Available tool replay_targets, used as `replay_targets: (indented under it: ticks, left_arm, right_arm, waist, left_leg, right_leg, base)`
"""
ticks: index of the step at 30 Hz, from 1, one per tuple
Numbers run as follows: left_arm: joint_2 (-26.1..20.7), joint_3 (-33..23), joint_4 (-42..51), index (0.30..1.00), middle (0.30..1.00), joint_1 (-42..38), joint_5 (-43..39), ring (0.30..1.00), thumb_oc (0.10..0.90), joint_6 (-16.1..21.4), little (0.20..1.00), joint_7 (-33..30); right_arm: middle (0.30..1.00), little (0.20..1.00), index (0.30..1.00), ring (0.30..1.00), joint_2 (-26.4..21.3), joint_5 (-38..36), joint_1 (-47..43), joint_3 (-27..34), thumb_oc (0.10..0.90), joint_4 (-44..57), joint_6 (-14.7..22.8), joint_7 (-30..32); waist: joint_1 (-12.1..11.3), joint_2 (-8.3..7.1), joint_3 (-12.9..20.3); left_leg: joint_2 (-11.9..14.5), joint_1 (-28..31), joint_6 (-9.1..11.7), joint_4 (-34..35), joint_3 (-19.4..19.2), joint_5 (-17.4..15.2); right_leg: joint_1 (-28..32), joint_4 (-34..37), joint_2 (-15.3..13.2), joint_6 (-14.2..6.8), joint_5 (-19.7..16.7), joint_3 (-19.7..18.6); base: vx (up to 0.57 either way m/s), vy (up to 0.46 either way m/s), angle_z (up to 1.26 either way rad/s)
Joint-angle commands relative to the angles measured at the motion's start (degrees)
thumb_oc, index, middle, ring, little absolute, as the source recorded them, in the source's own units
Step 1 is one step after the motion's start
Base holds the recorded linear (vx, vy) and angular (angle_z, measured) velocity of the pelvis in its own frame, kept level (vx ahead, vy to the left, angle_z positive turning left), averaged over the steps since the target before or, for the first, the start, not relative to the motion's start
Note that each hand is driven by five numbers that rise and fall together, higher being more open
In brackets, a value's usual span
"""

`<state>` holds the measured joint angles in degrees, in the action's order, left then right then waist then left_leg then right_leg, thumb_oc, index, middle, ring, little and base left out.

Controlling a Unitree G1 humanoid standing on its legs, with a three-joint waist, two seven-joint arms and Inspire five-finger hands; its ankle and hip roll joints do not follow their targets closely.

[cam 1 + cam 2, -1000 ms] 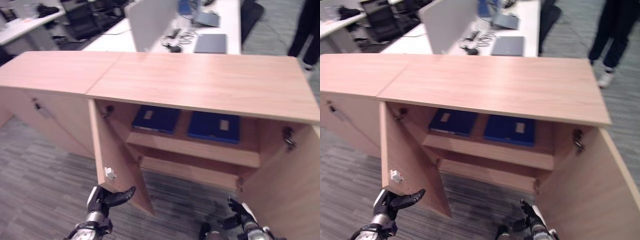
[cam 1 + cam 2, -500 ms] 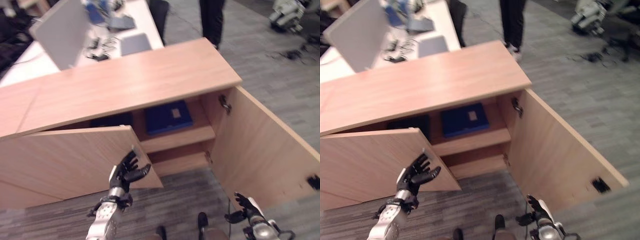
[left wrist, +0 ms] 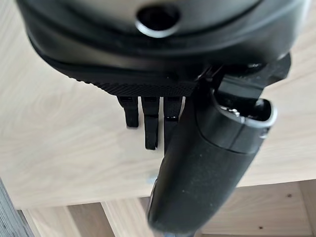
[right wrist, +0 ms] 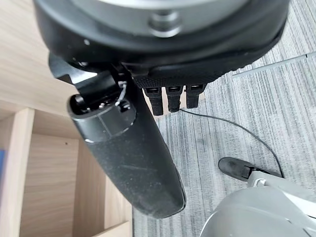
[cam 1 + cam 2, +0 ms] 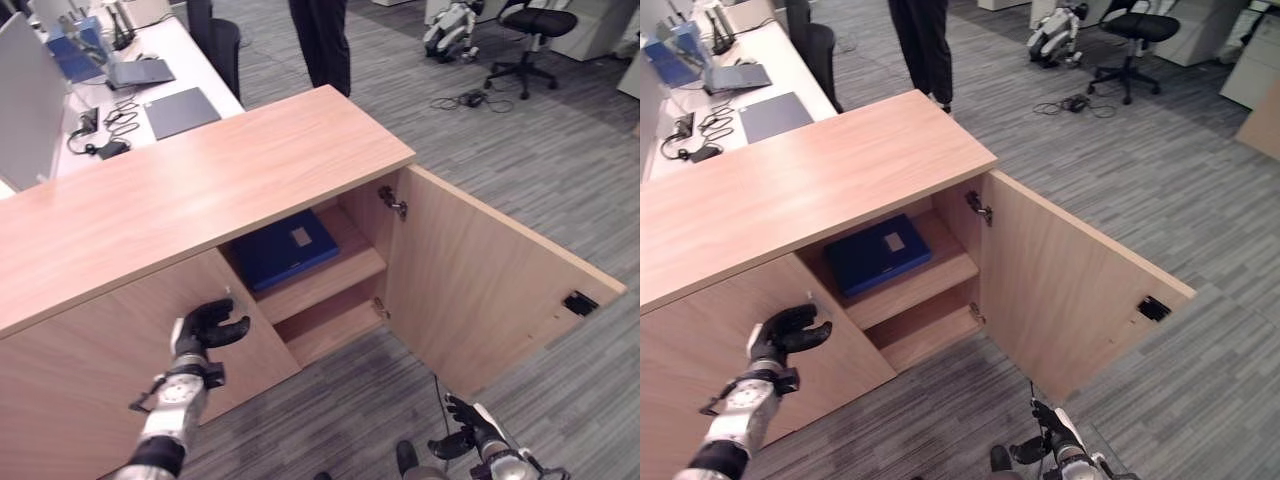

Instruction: Put the empty folder in the office cabinet

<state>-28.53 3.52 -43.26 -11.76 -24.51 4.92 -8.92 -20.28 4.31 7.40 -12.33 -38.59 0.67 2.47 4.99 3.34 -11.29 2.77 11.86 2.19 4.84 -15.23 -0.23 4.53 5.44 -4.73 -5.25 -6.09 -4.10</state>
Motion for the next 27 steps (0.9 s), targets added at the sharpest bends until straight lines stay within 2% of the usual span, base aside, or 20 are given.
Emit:
replay_targets:
  ticks: [1,8,11,13,14,15,17,18,20,22,25,27]
  left_arm:
    - [-6.2,-3.8,-3.1,0.9,0.9,-12.5,-1.4,0.9,0.8,6.1,0.9,-1.6]
    - [-6.3,-4.3,-5.3,0.9,0.9,-12.6,-1.1,0.9,0.8,6.1,0.9,-1.3]
    - [-4.7,-3.7,-1.6,0.9,0.9,-10.9,-0.8,0.9,0.8,6.2,0.9,-1.6]
    - [-0.8,-2.0,7.5,0.9,0.9,-5.3,2.1,0.9,0.8,6.4,0.9,-0.6]
    - [0.7,-1.5,9.8,0.9,0.9,-3.8,2.3,0.9,0.8,6.4,0.9,-0.4]
    - [1.8,-1.3,12.7,0.9,0.9,-1.6,2.6,0.9,0.8,6.3,0.9,0.1]
    - [3.5,-0.2,17.0,0.9,0.9,2.8,2.9,0.9,0.8,5.9,0.9,2.3]
    - [4.5,0.5,18.3,0.9,0.9,4.5,3.0,0.9,0.8,5.7,0.9,3.6]
    - [5.3,1.5,19.9,0.9,0.9,6.7,3.7,0.9,0.8,5.4,0.9,5.2]
    - [6.8,2.5,21.3,0.9,0.9,9.4,3.8,0.9,0.8,5.0,0.9,7.0]
    - [7.8,4.2,21.8,0.9,0.9,11.7,3.3,0.9,0.8,4.4,0.9,9.2]
    - [8.4,5.2,21.6,0.9,0.9,13.7,2.7,0.9,0.8,3.6,0.9,11.2]
  right_arm:
    - [0.9,0.9,0.9,0.9,-2.2,-0.3,-0.5,-1.4,0.8,4.6,3.0,0.5]
    - [0.9,0.9,0.9,0.9,-1.1,-1.8,0.5,0.2,0.8,3.9,2.9,0.7]
    - [0.9,0.9,0.9,0.9,-0.7,-2.1,0.2,0.4,0.8,3.6,3.0,1.1]
    - [0.9,0.9,0.9,0.9,0.6,-2.0,-0.3,0.9,0.8,2.9,2.7,1.1]
    - [0.9,0.9,0.9,0.9,0.9,-1.9,-1.1,1.1,0.8,2.3,2.6,1.3]
    - [0.9,0.9,0.9,0.9,1.1,-1.6,-1.7,1.4,0.8,1.9,2.4,1.5]
    - [0.9,0.9,0.9,0.9,1.6,-0.8,-2.5,1.8,0.8,1.3,2.3,1.6]
    - [0.9,0.9,0.9,0.9,1.6,-0.4,-2.8,1.8,0.8,0.9,2.2,1.7]
    - [0.9,0.9,0.9,0.9,1.8,0.1,-3.3,2.1,0.8,0.6,2.0,1.5]
    - [0.9,0.9,0.9,0.9,1.8,0.1,-2.9,2.3,0.8,0.2,1.9,1.4]
    - [0.9,0.9,0.9,0.9,1.6,0.0,-2.7,2.6,0.8,0.3,1.8,1.2]
    - [0.9,0.9,0.9,0.9,1.1,-0.3,-2.0,3.1,0.8,0.8,2.0,0.8]
  waist:
    - [2.6,-1.74,5.8]
    - [3.0,-3.07,6.1]
    - [2.8,-3.49,5.7]
    - [2.0,-3.8,4.5]
    - [1.5,-3.61,3.7]
    - [0.6,-3.27,3.2]
    - [-1.6,-2.86,3.1]
    - [-1.8,-2.91,3.3]
    - [-2.2,-3.2,3.5]
    - [-2.4,-3.48,4.1]
    - [-2.4,-3.52,4.7]
    - [-1.8,-2.97,4.7]
  left_leg:
    - [3.2,-2.4,3.1,0.0,1.1,-0.1]
    - [2.0,-2.0,2.3,0.2,0.6,-1.5]
    - [1.7,-2.3,1.5,0.0,0.6,-2.0]
    - [1.5,-2.2,0.8,-0.1,0.5,-2.3]
    - [1.7,-2.3,0.8,-0.1,0.1,-2.2]
    - [2.0,-2.6,0.9,-0.2,-0.7,-2.3]
    - [3.0,-3.3,1.4,-0.7,-3.0,-2.0]
    - [3.3,-3.7,1.7,-1.0,-3.5,-1.9]
    - [3.4,-3.8,1.8,-1.2,-4.2,-1.8]
    - [3.3,-3.8,1.9,-1.2,-4.6,-1.6]
    - [3.8,-3.7,2.5,-1.0,-4.4,-1.1]
    - [4.8,-3.4,3.5,-0.9,-4.1,-0.3]
  right_leg:
    - [1.9,-3.8,-3.8,-6.2,8.8,1.4]
    - [0.9,-4.6,-5.1,-7.6,8.0,1.1]
    - [-0.6,-6.3,-4.9,-7.6,8.2,0.8]
    - [-2.6,-10.1,-4.3,-7.6,8.4,1.2]
    - [-4.2,-11.9,-4.8,-8.0,7.8,2.8]
    - [-5.2,-12.8,-6.2,-8.6,7.3,6.1]
    - [-4.9,-12.8,-10.6,-7.8,5.7,16.2]
    - [-4.1,-11.8,-12.1,-7.7,5.1,20.0]
    - [-3.7,-11.4,-13.0,-7.8,4.2,21.5]
    - [-3.3,-10.0,-12.9,-7.9,3.7,20.7]
    - [-2.1,-7.4,-11.7,-7.8,4.0,20.4]
    - [-0.7,-5.0,-10.1,-7.4,4.5,19.8]
  base:
    - [0.03,0.093,-0.17]
    - [0.02,0.086,-0.08]
    - [-0.03,0.046,-0.09]
    - [-0.07,0.006,-0.05]
    - [-0.14,-0.03,-0.12]
    - [-0.16,-0.086,-0.15]
    - [-0.12,-0.144,-0.4]
    - [-0.05,-0.101,-0.8]
    - [-0.01,-0.079,-0.63]
    - [0.04,-0.125,-0.37]
    - [0.04,-0.151,-0.28]
    - [0.0,-0.162,-0.43]
